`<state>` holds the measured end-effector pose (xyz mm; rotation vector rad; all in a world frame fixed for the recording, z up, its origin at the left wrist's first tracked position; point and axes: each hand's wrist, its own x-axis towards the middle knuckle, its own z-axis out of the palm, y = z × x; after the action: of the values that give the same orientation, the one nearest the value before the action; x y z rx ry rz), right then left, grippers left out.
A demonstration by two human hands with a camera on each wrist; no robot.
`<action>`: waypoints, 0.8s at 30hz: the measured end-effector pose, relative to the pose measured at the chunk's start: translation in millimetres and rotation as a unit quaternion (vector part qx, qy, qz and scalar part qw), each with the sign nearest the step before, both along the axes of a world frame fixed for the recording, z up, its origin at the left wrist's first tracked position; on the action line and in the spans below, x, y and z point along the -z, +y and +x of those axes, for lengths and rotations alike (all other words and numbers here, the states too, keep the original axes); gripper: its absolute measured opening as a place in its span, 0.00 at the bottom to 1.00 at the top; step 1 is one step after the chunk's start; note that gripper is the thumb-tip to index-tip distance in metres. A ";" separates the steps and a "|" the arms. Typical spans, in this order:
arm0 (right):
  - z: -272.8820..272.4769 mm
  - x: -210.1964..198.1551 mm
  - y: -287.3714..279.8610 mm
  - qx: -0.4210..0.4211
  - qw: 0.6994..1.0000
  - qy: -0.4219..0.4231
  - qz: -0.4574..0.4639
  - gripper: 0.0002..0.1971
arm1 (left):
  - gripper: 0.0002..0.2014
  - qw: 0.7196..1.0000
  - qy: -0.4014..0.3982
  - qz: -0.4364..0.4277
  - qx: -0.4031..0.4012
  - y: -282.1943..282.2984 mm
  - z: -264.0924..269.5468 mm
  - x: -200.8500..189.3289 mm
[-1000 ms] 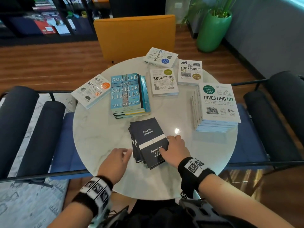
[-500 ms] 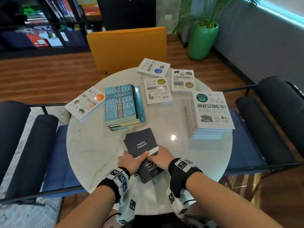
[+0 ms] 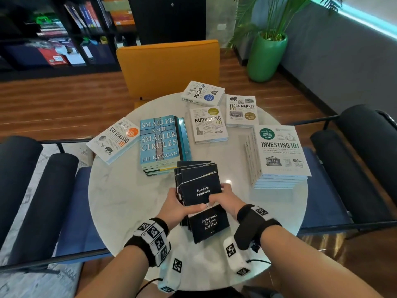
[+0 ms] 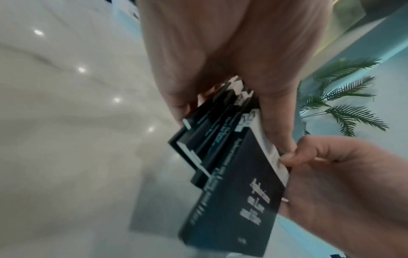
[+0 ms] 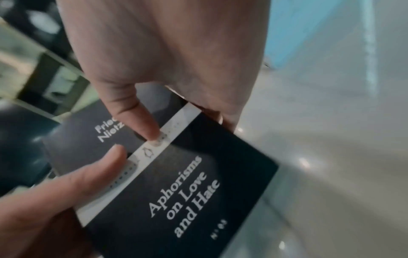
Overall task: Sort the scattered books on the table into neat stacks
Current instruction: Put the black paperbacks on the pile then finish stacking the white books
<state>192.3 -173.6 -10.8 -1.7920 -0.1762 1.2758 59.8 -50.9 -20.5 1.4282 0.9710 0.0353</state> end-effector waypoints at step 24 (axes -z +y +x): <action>-18.7 -26.2 7.7 -0.070 0.955 -0.234 0.166 0.41 | 0.50 0.935 -0.066 0.331 0.112 3.8 4.9 -23.0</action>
<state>173.6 -165.9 15.4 -1.7759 -0.7499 0.8302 64.7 -47.1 2.5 2.1202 0.7014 0.3104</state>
